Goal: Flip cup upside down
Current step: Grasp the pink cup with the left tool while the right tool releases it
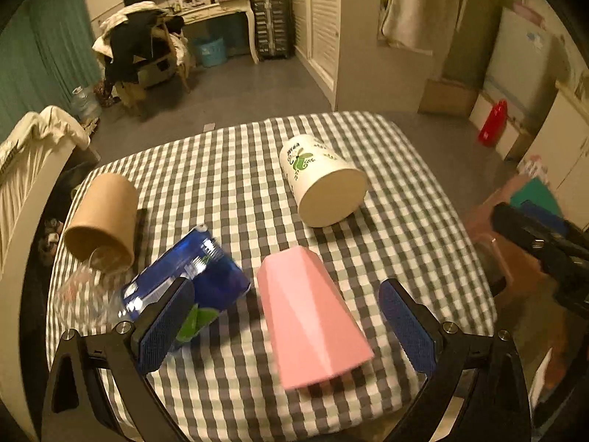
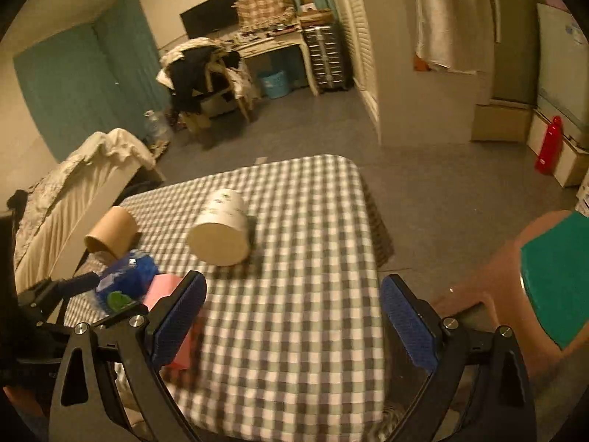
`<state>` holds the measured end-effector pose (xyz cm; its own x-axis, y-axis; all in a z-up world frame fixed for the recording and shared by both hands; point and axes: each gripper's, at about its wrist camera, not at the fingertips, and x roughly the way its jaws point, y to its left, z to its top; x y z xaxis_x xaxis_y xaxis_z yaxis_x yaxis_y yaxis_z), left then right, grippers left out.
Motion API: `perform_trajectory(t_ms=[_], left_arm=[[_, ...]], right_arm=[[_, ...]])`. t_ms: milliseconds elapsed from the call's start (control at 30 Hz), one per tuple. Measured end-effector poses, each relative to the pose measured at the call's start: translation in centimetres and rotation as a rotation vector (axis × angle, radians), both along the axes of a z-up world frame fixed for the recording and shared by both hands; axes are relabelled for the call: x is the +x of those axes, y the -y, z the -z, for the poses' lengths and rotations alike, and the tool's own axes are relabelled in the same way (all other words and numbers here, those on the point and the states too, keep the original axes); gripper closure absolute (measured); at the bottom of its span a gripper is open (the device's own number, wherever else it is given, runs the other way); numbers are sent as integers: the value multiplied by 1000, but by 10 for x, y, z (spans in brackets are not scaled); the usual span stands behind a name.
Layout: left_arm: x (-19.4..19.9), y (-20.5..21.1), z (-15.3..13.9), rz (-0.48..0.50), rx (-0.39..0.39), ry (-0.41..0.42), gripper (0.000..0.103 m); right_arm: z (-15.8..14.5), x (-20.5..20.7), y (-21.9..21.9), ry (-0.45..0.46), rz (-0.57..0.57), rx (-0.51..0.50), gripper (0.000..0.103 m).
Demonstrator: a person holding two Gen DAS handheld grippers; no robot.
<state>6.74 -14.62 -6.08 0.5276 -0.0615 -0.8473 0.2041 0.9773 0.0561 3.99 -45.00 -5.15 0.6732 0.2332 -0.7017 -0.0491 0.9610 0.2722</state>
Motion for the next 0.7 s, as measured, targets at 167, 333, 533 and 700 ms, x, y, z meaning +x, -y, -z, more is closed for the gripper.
perform_trajectory(t_ms=[167,333,533,700], left_arm=[[17,7,10,13,14,-85,14],[28,15,24,28,9,-189,32],[40,21,40,24,46,-259,34],[57,18,53,-4,63,-329,34]], right_arm=[[4,2,7,-3,11,35,7],[5,2,7,1,3,53,7],[5,1,3,8,-15,63,7],[6,0,6,2,-5,64,7]])
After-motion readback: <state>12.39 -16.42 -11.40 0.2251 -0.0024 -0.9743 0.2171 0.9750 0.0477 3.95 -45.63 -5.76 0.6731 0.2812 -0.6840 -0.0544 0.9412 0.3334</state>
